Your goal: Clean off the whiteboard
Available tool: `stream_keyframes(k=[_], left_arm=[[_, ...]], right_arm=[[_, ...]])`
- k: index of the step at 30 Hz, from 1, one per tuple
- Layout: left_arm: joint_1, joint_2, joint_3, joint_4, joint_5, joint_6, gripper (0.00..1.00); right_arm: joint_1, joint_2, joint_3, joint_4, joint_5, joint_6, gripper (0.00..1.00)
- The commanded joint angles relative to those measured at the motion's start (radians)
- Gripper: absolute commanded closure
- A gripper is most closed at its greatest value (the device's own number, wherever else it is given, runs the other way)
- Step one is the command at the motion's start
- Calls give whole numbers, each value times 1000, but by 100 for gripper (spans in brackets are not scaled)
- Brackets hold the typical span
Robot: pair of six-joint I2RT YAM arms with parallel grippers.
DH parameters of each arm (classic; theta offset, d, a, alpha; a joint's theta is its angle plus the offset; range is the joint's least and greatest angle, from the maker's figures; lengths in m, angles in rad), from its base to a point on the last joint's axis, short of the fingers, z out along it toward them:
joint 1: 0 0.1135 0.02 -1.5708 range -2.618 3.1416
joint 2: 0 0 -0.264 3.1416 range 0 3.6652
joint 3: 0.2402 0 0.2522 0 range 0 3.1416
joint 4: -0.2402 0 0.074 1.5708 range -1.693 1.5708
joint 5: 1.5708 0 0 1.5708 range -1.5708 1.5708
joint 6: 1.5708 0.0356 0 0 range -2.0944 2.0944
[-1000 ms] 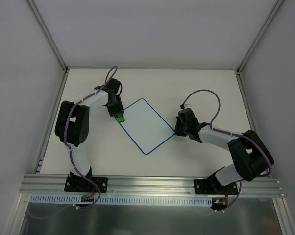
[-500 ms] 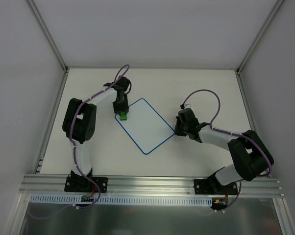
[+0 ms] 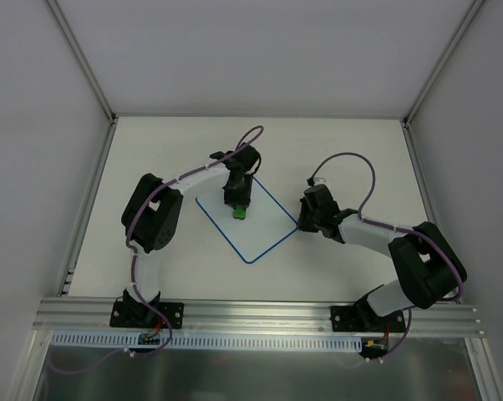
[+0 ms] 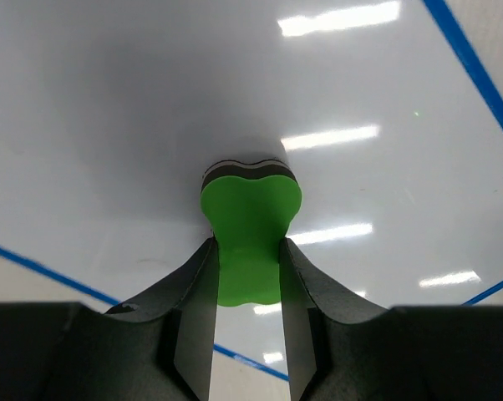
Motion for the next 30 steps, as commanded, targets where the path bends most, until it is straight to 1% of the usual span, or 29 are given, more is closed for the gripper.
stream_keyframes(k=[1, 2, 3, 4, 5, 6, 7, 8, 9, 10, 11, 12, 14, 15, 17, 18, 21, 22, 24, 25, 28, 29, 30], left_arm=[[114, -155, -14, -58, -8, -10, 100], [139, -178, -17, -57, -31, -9, 100], [165, -225, -22, -58, -48, -6, 100], [219, -248, -31, -58, -63, -3, 100], [247, -268, -38, -60, -77, 0, 100], [276, -305, -46, -60, -92, 5, 100], [335, -322, -63, -61, -103, 13, 100], [365, -334, -74, -60, -120, 16, 100], [394, -353, -84, -60, -152, 20, 100], [424, -359, -107, -60, -171, 22, 100], [482, -362, -121, -60, -191, 19, 100], [515, -359, -132, -58, -192, 16, 100], [575, -344, -150, -55, -146, 1, 100], [619, -319, -152, -51, -134, -3, 100], [636, -287, -140, -48, -103, -4, 100], [671, -251, -134, -48, -94, -3, 100], [689, -198, -102, -48, -80, -1, 100], [695, -169, -92, -49, -77, -1, 100], [698, -131, -85, -49, -82, -6, 100], [696, -115, -77, -48, -82, -6, 100], [696, -66, -62, -48, -65, -9, 87], [696, -60, -62, -48, -65, -12, 81], [696, -52, -63, -48, -65, -15, 71]], right_arm=[[-7, 11, -23, -89, 21, -49, 93], [-7, 6, -20, -89, 22, -52, 91], [-7, 2, -21, -89, 19, -56, 84], [-7, -3, -21, -87, 19, -63, 80], [-6, -17, -21, -87, 16, -66, 77], [-9, -23, -20, -87, 12, -72, 66], [-9, -41, -20, -89, 7, -83, 58], [-9, -52, -18, -87, 5, -88, 49], [-10, -66, -20, -90, 1, -94, 30], [-12, -81, -17, -100, -1, -97, 23], [-12, -119, -15, -110, -2, -106, 17], [-13, -142, -11, -124, 7, -109, 8], [-15, -196, 6, -181, 24, -117, 2], [-13, -262, 14, -205, 53, -123, 1], [-13, -331, 35, -273, 80, -135, 1], [-13, -404, 45, -296, 106, -150, 1], [-15, -515, 65, -365, 155, -171, 1], [-15, -584, 68, -395, 163, -180, 1], [-15, -645, 78, -423, 189, -192, 1], [-15, -707, 81, -446, 199, -206, 1], [-15, -800, 71, -455, 222, -238, 1], [-15, -854, 69, -459, 229, -246, 1], [-15, -879, 69, -463, 248, -250, 1]])
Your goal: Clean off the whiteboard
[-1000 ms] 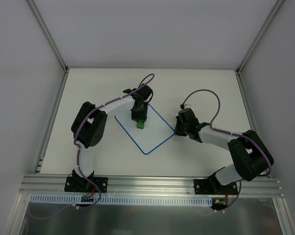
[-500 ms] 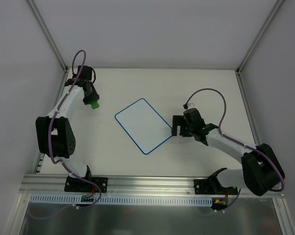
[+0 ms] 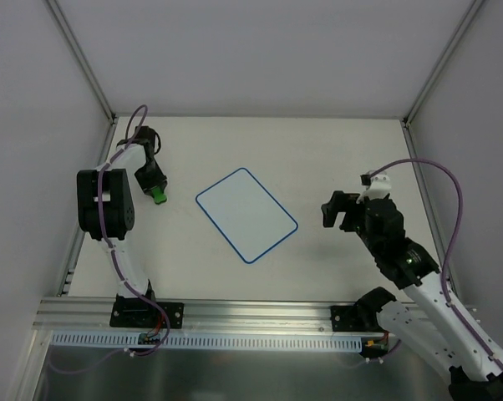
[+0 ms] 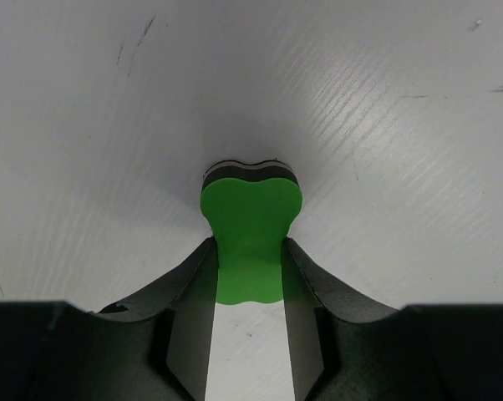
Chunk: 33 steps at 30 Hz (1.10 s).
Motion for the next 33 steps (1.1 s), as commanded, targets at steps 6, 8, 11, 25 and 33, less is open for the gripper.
stream_keyframes(k=[6, 8, 11, 25, 33], left_arm=[[0, -36, 0, -21, 25, -32, 27], [0, -109, -35, -21, 47, -44, 16], [0, -264, -85, -21, 99, -35, 7], [-1, -1140, -110, -35, 213, 262, 1], [-15, -1333, 8, -79, 112, 307, 1]], right_arm=[[-7, -174, 57, -104, 106, -58, 1], [-5, -176, 100, -141, 109, -58, 1], [-5, -175, 158, -185, 129, -106, 1], [-5, -184, 462, -234, 255, -290, 1], [-5, -222, 543, -234, 296, -366, 1]])
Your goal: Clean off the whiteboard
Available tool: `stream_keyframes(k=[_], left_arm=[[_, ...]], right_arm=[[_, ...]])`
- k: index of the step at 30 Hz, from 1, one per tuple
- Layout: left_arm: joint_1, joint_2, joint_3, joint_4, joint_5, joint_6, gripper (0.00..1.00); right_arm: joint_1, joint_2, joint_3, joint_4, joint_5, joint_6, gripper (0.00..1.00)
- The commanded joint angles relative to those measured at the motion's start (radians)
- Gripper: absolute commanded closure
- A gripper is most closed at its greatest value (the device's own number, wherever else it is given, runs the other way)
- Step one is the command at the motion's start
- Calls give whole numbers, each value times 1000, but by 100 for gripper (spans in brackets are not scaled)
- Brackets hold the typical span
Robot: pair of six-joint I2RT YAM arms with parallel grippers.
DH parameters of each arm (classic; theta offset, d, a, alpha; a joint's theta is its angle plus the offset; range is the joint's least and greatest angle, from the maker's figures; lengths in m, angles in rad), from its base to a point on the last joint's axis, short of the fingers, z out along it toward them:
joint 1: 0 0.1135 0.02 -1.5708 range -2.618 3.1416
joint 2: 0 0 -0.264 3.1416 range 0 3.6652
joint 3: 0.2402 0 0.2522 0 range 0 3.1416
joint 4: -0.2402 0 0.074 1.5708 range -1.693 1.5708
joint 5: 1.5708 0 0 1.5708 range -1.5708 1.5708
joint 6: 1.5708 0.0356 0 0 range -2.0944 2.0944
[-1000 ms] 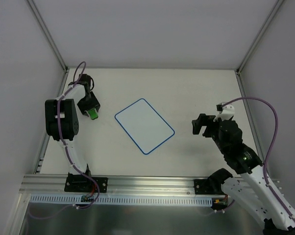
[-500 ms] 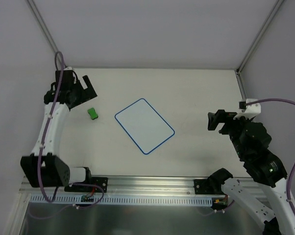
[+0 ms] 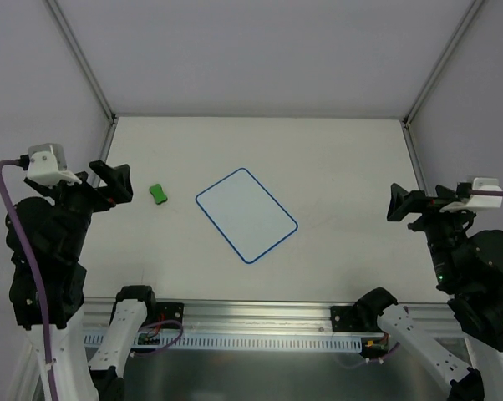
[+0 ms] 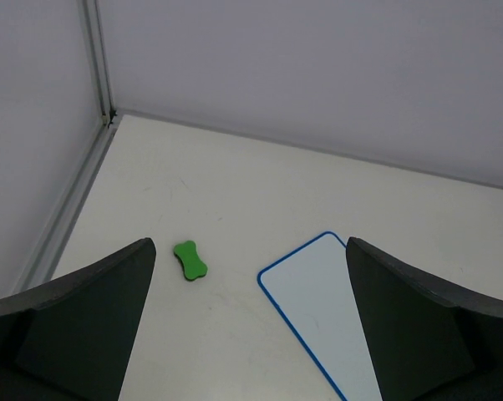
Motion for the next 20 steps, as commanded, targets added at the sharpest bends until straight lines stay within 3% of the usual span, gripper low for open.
stream_keyframes(k=[1, 20], left_arm=[[-22, -29, 67, -46, -76, 45, 1], [-46, -95, 124, -69, -165, 37, 1]], right_arm=[[-3, -25, 45, 9, 65, -75, 1], [-3, -41, 35, 7, 56, -84, 1]])
